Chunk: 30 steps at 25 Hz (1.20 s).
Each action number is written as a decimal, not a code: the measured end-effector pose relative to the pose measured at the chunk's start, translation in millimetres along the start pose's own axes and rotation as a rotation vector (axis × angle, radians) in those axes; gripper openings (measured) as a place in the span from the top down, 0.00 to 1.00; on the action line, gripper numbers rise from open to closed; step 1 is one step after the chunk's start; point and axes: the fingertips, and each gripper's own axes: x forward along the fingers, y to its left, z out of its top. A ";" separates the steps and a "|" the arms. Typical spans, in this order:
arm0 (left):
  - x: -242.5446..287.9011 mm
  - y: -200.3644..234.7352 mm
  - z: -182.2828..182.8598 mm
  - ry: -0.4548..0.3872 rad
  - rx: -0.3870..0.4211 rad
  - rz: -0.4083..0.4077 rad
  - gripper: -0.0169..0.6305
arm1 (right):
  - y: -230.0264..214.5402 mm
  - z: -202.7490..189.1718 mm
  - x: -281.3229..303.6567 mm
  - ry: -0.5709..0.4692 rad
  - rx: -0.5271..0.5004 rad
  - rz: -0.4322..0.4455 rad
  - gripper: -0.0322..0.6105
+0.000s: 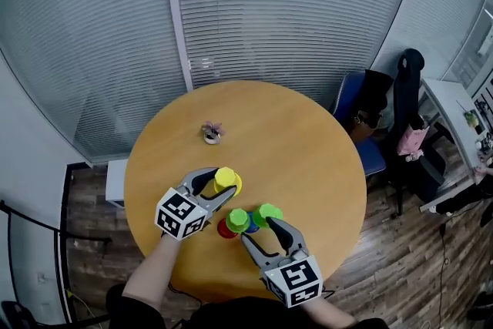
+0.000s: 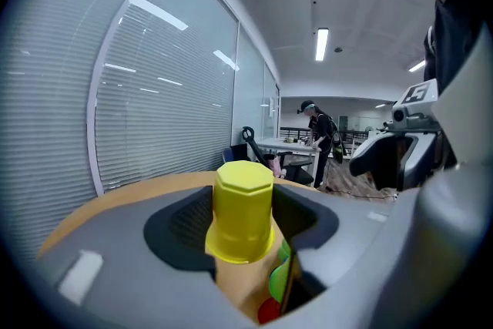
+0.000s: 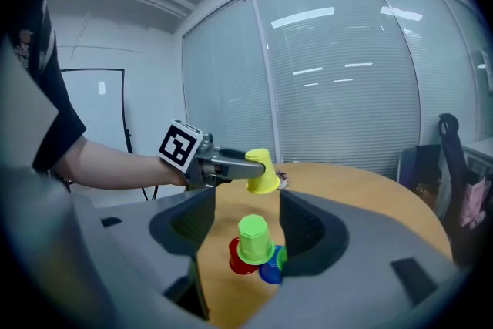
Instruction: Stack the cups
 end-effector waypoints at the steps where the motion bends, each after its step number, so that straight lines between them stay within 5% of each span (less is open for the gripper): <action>1: 0.7 -7.8 3.4 0.003 0.004 -0.012 0.59 | -0.7 -0.7 -3.5 -0.001 -0.001 0.001 0.56; 12: 18.1 -73.3 1.6 0.046 0.007 -0.078 0.59 | -14.6 -15.6 -26.7 0.012 -0.008 0.014 0.56; 30: 25.3 -93.0 -22.2 0.093 -0.005 -0.036 0.59 | -25.8 -24.8 -27.6 0.033 -0.010 0.058 0.56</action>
